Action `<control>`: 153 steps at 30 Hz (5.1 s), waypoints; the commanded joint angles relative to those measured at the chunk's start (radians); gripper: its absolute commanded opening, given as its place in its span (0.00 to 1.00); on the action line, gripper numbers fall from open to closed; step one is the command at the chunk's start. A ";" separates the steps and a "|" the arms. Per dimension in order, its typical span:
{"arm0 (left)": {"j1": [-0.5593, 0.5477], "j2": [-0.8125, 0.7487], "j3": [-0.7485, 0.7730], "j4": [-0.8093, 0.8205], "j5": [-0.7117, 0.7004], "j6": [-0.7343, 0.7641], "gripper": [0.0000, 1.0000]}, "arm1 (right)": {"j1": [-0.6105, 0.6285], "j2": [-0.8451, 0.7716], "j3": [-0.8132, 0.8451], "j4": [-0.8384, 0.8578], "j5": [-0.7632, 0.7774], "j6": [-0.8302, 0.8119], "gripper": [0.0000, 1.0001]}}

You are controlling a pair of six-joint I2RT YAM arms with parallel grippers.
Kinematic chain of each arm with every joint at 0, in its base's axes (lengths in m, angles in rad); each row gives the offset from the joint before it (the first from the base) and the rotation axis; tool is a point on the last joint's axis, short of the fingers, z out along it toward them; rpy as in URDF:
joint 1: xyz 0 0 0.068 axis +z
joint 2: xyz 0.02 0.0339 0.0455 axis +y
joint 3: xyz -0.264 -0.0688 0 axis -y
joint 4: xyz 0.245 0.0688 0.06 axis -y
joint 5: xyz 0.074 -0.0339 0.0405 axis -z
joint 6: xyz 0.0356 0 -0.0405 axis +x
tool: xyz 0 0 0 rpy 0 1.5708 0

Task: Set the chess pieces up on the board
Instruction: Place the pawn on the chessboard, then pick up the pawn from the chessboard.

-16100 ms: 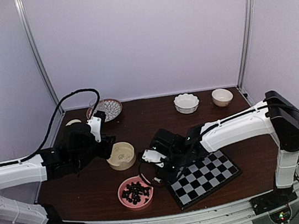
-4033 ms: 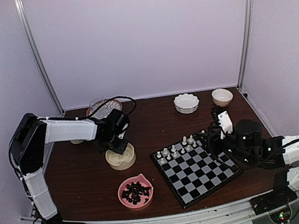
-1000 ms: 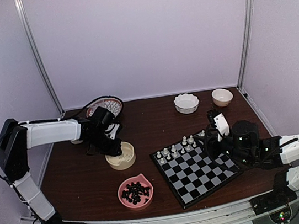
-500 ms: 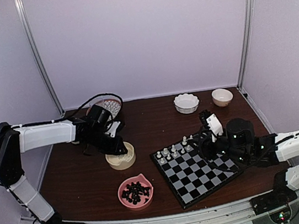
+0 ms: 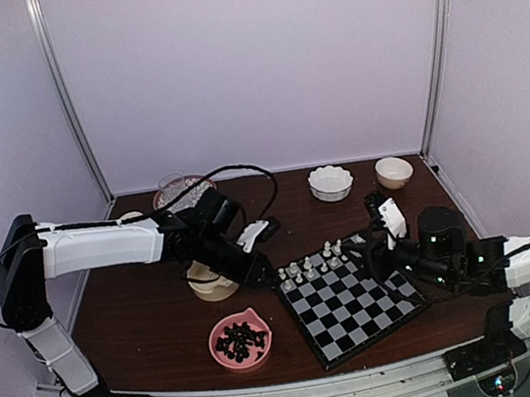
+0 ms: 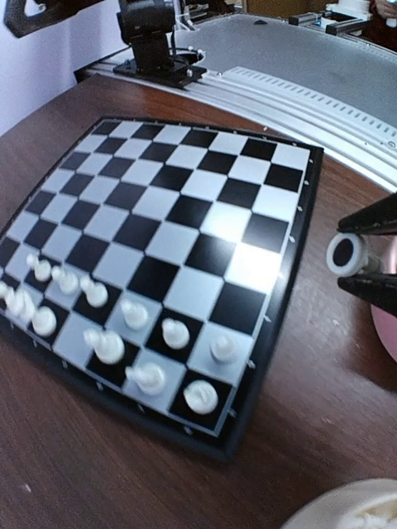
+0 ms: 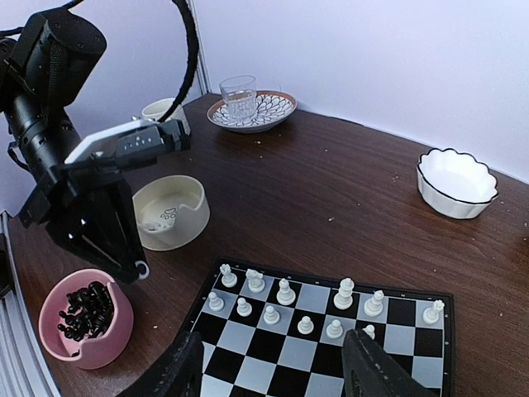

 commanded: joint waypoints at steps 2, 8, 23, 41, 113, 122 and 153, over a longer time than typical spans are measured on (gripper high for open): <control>-0.105 0.136 0.130 0.063 -0.019 -0.005 0.00 | -0.003 -0.143 -0.053 -0.137 0.067 0.016 0.60; -0.179 0.249 0.249 -0.002 -0.095 0.028 0.00 | -0.005 -0.262 -0.098 -0.194 0.086 0.040 0.60; -0.231 0.342 0.331 -0.090 -0.225 0.084 0.01 | -0.004 -0.270 -0.106 -0.238 0.054 0.067 0.61; -0.243 0.380 0.338 -0.098 -0.212 0.086 0.04 | -0.005 -0.293 -0.114 -0.238 0.059 0.068 0.61; 0.034 -0.353 -0.302 0.287 -0.562 -0.010 0.32 | 0.106 0.246 0.175 -0.283 -0.108 0.012 0.50; 0.045 -0.492 -0.413 0.326 -0.746 -0.002 0.35 | 0.171 0.512 0.377 -0.398 -0.086 0.008 0.47; 0.046 -0.579 -0.457 0.292 -0.866 -0.055 0.93 | 0.168 0.695 0.478 -0.434 -0.039 0.024 0.27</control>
